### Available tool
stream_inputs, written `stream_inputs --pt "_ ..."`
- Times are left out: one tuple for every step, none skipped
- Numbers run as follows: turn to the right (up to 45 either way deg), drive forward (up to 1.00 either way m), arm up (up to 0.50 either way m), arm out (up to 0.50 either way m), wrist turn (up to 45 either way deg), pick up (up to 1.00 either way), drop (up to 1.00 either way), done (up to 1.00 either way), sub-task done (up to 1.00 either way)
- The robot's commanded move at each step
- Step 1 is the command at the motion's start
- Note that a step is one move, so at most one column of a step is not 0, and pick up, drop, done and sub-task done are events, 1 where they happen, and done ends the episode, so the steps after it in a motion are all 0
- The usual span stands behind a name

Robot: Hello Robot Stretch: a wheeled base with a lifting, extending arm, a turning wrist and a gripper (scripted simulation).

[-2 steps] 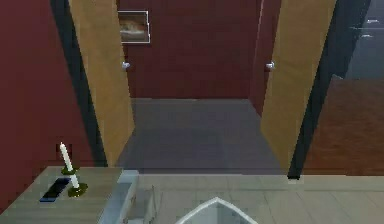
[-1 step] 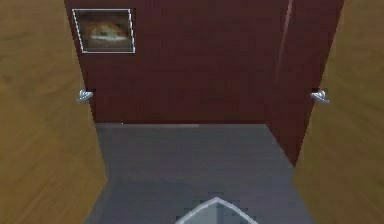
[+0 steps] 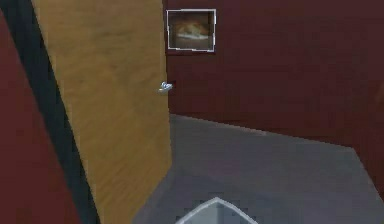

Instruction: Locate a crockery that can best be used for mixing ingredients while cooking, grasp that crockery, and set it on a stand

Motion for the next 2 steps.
stream_inputs --pt "0.0 0.2 0.0 0.0 0.0 0.0 0.0 0.0 0.0" --pt "3.0 0.0 0.0 0.0 0.0 0.0 0.0 0.0 0.0"
